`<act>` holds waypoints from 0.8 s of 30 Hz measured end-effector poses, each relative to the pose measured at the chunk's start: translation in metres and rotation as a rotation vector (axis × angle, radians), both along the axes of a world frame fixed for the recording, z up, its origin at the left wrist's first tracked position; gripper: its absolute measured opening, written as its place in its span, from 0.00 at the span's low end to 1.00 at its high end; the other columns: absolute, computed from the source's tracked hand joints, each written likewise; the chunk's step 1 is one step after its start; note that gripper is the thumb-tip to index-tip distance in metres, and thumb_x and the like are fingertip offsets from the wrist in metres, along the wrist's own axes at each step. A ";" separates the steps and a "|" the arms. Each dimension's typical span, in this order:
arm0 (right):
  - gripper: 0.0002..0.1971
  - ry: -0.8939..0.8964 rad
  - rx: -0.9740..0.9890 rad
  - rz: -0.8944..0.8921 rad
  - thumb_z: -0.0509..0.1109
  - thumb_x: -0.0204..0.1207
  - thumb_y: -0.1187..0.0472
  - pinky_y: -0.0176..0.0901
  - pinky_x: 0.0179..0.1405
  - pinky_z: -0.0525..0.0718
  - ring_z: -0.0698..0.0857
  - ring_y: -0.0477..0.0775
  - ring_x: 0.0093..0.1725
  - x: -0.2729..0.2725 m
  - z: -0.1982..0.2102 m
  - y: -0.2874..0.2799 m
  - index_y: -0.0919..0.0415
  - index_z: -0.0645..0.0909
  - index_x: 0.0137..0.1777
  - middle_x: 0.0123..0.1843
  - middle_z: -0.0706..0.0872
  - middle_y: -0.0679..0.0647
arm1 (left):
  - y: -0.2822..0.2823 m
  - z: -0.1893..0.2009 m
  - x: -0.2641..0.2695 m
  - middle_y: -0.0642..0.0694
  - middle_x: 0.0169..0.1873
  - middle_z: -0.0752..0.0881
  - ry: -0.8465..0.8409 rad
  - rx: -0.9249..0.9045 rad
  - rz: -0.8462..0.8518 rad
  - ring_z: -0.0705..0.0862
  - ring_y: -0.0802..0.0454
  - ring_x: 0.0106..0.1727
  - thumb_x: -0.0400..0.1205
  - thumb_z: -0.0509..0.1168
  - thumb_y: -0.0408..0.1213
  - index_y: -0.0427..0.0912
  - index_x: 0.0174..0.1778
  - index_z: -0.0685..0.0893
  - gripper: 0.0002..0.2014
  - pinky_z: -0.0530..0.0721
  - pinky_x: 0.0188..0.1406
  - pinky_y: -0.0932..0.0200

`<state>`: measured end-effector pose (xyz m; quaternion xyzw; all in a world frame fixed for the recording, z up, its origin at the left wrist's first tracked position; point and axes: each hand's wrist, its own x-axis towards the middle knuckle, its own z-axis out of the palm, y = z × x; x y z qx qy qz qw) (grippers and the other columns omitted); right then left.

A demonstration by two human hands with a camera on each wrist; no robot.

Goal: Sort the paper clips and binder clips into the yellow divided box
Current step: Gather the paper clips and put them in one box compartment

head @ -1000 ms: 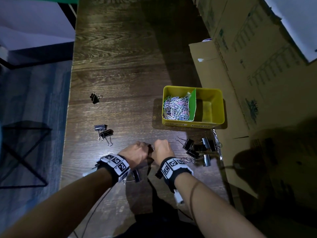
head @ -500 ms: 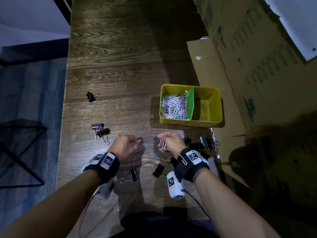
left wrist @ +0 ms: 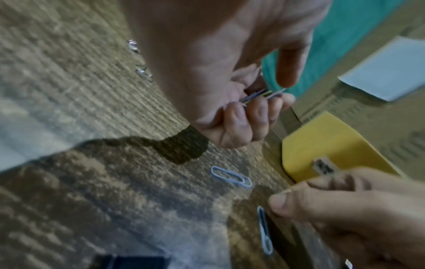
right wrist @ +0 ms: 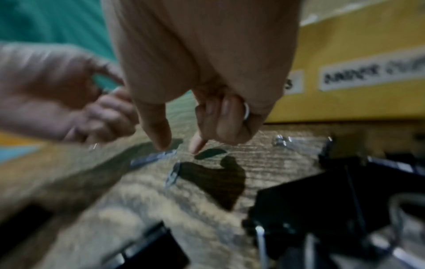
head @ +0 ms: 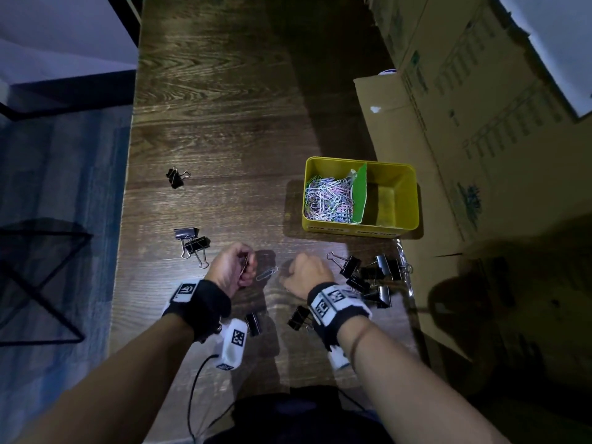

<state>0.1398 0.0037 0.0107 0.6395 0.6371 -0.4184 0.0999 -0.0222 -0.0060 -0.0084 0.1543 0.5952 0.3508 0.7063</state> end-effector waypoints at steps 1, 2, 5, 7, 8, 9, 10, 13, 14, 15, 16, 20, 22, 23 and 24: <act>0.08 -0.067 0.066 0.082 0.69 0.77 0.61 0.45 0.46 0.83 0.86 0.60 0.49 -0.002 0.000 -0.004 0.64 0.83 0.51 0.47 0.86 0.59 | 0.000 -0.002 0.002 0.46 0.20 0.66 0.075 0.018 -0.025 0.60 0.54 0.17 0.79 0.55 0.41 0.42 0.23 0.70 0.17 0.56 0.16 0.67; 0.07 -0.090 0.120 0.133 0.67 0.79 0.63 0.47 0.48 0.84 0.85 0.61 0.51 -0.003 0.001 -0.007 0.64 0.81 0.53 0.49 0.85 0.60 | 0.000 -0.005 0.003 0.46 0.19 0.68 0.153 0.038 -0.051 0.62 0.54 0.17 0.80 0.59 0.44 0.43 0.23 0.71 0.18 0.57 0.16 0.67; 0.04 -0.065 0.200 0.184 0.64 0.81 0.67 0.46 0.43 0.80 0.84 0.60 0.50 -0.004 0.000 -0.015 0.65 0.79 0.53 0.46 0.82 0.59 | -0.002 -0.013 0.003 0.48 0.17 0.73 0.355 0.082 -0.188 0.67 0.53 0.18 0.82 0.62 0.46 0.44 0.25 0.75 0.19 0.61 0.16 0.66; 0.04 -0.036 0.174 0.177 0.63 0.81 0.67 0.45 0.43 0.80 0.84 0.59 0.48 -0.007 0.001 -0.019 0.66 0.79 0.52 0.44 0.81 0.58 | -0.004 -0.018 0.002 0.48 0.20 0.76 0.405 0.112 -0.270 0.69 0.53 0.19 0.84 0.60 0.45 0.44 0.29 0.78 0.17 0.64 0.17 0.65; 0.04 -0.026 0.157 0.170 0.64 0.81 0.68 0.47 0.45 0.83 0.84 0.60 0.47 -0.008 0.002 -0.019 0.66 0.79 0.51 0.45 0.82 0.59 | -0.005 -0.019 0.001 0.47 0.21 0.76 0.420 0.130 -0.288 0.69 0.54 0.19 0.84 0.59 0.43 0.43 0.31 0.79 0.16 0.64 0.18 0.64; 0.04 -0.015 0.155 0.168 0.64 0.80 0.68 0.48 0.47 0.85 0.84 0.61 0.47 -0.008 0.003 -0.020 0.66 0.79 0.51 0.46 0.83 0.60 | -0.005 -0.019 0.001 0.47 0.22 0.77 0.451 0.157 -0.311 0.70 0.57 0.19 0.85 0.58 0.41 0.42 0.35 0.81 0.14 0.65 0.20 0.63; 0.04 -0.013 0.151 0.176 0.64 0.80 0.68 0.48 0.48 0.84 0.85 0.61 0.48 -0.009 0.004 -0.020 0.67 0.79 0.51 0.47 0.83 0.61 | -0.005 -0.018 0.002 0.48 0.24 0.78 0.511 0.192 -0.354 0.71 0.59 0.19 0.85 0.58 0.39 0.42 0.38 0.83 0.12 0.67 0.22 0.62; 0.06 -0.016 0.142 0.221 0.64 0.79 0.67 0.47 0.44 0.81 0.85 0.63 0.49 -0.009 0.006 -0.020 0.68 0.81 0.51 0.48 0.85 0.63 | -0.006 -0.015 0.005 0.46 0.36 0.85 0.789 0.332 -0.542 0.82 0.54 0.36 0.84 0.60 0.39 0.40 0.46 0.84 0.09 0.76 0.39 0.59; 0.07 -0.026 0.141 0.233 0.63 0.79 0.67 0.48 0.44 0.82 0.86 0.64 0.50 -0.009 0.004 -0.020 0.68 0.81 0.51 0.48 0.86 0.64 | -0.007 -0.013 0.006 0.44 0.39 0.86 0.873 0.367 -0.592 0.83 0.49 0.41 0.83 0.61 0.39 0.40 0.47 0.84 0.09 0.77 0.42 0.59; 0.08 -0.040 0.147 0.250 0.62 0.79 0.67 0.49 0.46 0.83 0.86 0.64 0.51 -0.010 0.004 -0.020 0.68 0.82 0.51 0.48 0.86 0.64 | -0.009 -0.013 0.007 0.43 0.41 0.86 0.941 0.395 -0.628 0.83 0.47 0.43 0.83 0.62 0.39 0.40 0.46 0.83 0.08 0.77 0.42 0.59; 0.09 -0.058 0.154 0.279 0.61 0.79 0.67 0.49 0.47 0.83 0.86 0.65 0.52 -0.011 0.004 -0.020 0.67 0.82 0.52 0.49 0.86 0.65 | -0.011 -0.013 0.008 0.44 0.41 0.86 1.000 0.417 -0.659 0.83 0.47 0.43 0.81 0.63 0.40 0.42 0.45 0.83 0.06 0.77 0.42 0.59; 0.13 -0.074 0.168 0.402 0.58 0.82 0.63 0.50 0.49 0.82 0.85 0.66 0.54 -0.010 0.005 -0.021 0.68 0.81 0.56 0.52 0.86 0.65 | -0.020 -0.014 0.013 0.44 0.45 0.87 1.145 0.511 -0.775 0.84 0.45 0.45 0.78 0.66 0.42 0.44 0.49 0.82 0.07 0.81 0.44 0.56; 0.16 -0.035 0.166 0.346 0.58 0.82 0.57 0.49 0.45 0.81 0.86 0.66 0.50 -0.005 0.007 -0.021 0.68 0.82 0.52 0.48 0.86 0.65 | -0.022 -0.014 0.016 0.41 0.50 0.86 1.180 0.548 -0.842 0.84 0.42 0.49 0.81 0.63 0.40 0.42 0.55 0.82 0.10 0.80 0.46 0.54; 0.18 -0.008 0.146 0.287 0.57 0.82 0.54 0.48 0.43 0.80 0.85 0.66 0.48 -0.003 0.009 -0.020 0.68 0.81 0.50 0.46 0.85 0.66 | -0.023 -0.014 0.017 0.41 0.52 0.85 1.197 0.551 -0.877 0.83 0.42 0.50 0.82 0.61 0.39 0.42 0.58 0.81 0.11 0.79 0.47 0.54; 0.19 0.020 0.116 0.227 0.56 0.81 0.52 0.48 0.42 0.79 0.85 0.66 0.48 0.000 0.011 -0.019 0.68 0.80 0.49 0.46 0.85 0.67 | -0.024 -0.016 0.018 0.41 0.53 0.84 1.214 0.545 -0.913 0.84 0.42 0.51 0.82 0.60 0.39 0.43 0.61 0.80 0.12 0.80 0.47 0.54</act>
